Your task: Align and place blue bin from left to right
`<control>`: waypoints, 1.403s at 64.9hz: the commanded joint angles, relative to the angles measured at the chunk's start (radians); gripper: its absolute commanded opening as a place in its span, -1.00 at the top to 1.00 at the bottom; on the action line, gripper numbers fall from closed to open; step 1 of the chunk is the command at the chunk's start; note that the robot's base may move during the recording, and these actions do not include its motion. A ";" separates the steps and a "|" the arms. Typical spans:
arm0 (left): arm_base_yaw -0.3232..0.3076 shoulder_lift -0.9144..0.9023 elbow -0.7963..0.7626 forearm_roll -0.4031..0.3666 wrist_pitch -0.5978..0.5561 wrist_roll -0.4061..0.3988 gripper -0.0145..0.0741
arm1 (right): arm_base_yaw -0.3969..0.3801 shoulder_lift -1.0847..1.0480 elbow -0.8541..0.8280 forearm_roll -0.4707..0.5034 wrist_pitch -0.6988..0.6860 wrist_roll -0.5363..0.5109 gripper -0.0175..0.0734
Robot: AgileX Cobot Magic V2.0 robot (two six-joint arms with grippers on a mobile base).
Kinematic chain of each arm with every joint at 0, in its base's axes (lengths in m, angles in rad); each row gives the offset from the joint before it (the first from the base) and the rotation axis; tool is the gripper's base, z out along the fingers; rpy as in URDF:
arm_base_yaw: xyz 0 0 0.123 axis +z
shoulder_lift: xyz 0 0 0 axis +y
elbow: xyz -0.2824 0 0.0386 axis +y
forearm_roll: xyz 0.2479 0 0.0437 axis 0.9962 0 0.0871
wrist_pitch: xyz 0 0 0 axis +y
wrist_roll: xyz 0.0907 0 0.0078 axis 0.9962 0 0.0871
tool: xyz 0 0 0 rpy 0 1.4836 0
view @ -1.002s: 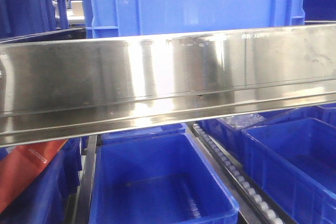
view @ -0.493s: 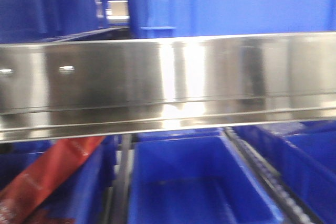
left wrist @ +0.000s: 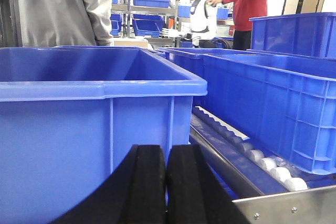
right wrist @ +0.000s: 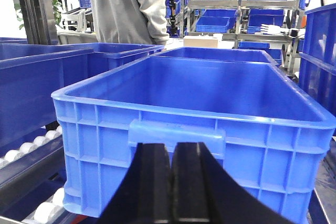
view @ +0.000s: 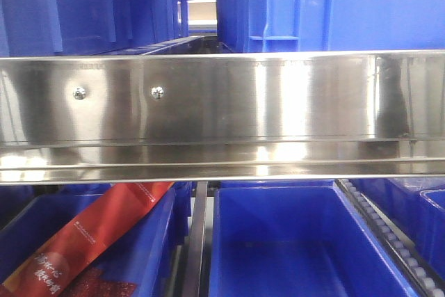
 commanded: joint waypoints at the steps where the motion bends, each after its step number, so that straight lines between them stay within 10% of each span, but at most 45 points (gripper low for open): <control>1: 0.000 -0.004 0.000 0.001 -0.025 0.002 0.66 | 0.001 -0.004 0.002 -0.015 -0.027 -0.009 0.81; 31: 0.005 -0.004 0.000 0.005 -0.025 0.002 0.66 | 0.001 -0.004 0.002 -0.015 -0.027 -0.009 0.81; 49: 0.195 -0.004 0.132 0.085 -0.080 0.002 0.66 | 0.001 -0.004 0.002 -0.015 -0.027 -0.009 0.81; 74: 0.320 -0.004 0.601 0.006 -0.692 0.002 0.66 | 0.001 -0.004 0.002 -0.015 -0.027 -0.009 0.81; 91: 0.320 -0.004 0.601 -0.001 -0.563 0.019 0.66 | 0.001 -0.004 0.002 -0.015 -0.029 -0.009 0.81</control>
